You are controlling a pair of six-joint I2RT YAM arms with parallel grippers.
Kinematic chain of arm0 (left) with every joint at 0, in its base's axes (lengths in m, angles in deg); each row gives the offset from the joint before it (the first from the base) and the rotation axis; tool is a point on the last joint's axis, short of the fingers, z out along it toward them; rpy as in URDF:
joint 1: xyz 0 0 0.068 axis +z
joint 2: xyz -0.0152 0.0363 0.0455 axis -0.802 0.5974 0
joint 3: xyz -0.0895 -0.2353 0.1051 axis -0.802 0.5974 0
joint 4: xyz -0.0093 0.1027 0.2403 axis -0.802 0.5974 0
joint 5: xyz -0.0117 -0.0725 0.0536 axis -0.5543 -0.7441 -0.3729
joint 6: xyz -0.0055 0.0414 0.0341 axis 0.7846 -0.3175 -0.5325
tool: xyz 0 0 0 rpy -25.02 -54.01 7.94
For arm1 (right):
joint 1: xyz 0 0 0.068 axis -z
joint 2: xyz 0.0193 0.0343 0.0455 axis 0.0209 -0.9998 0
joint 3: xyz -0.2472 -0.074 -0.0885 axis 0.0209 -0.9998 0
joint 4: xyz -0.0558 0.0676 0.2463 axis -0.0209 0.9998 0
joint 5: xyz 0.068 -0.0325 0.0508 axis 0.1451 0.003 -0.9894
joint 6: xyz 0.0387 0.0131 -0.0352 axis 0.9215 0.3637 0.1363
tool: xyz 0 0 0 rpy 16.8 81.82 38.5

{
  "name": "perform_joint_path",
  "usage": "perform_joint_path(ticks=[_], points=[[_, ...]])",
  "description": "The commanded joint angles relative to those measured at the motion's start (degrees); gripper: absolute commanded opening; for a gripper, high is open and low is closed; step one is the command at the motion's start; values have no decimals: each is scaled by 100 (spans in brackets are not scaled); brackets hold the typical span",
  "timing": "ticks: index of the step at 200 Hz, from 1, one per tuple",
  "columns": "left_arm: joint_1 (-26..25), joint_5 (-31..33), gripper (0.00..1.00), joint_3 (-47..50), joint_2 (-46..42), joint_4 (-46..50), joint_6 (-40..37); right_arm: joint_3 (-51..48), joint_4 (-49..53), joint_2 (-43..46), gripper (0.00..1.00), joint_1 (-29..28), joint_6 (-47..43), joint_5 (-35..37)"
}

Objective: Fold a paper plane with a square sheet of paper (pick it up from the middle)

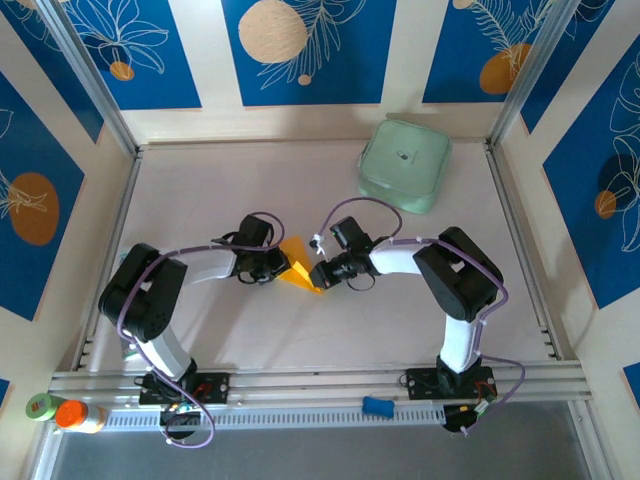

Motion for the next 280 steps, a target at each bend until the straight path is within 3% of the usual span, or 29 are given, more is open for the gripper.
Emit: perform_joint_path(ticks=[1, 102, 154, 216, 280], points=[[-28, 364, 17, -167, -165, 557, -250, 137, 188, -110, 2, 45, 93, -300], [-17, 216, 18, -171, -444, 302, -300, 181, 318, -448, 3, 172, 354, -576], [-8, -121, 19, 345, -605, -602, -168, 74, 162, -532, 2, 256, 550, -744], [-13, -884, 25, 634, -103, -1950, 324, 23, 100, -514, 3, 293, 529, -794], [-11, -873, 27, 565, 74, -1748, 287, 31, 179, -510, 9, 295, 505, -688]])
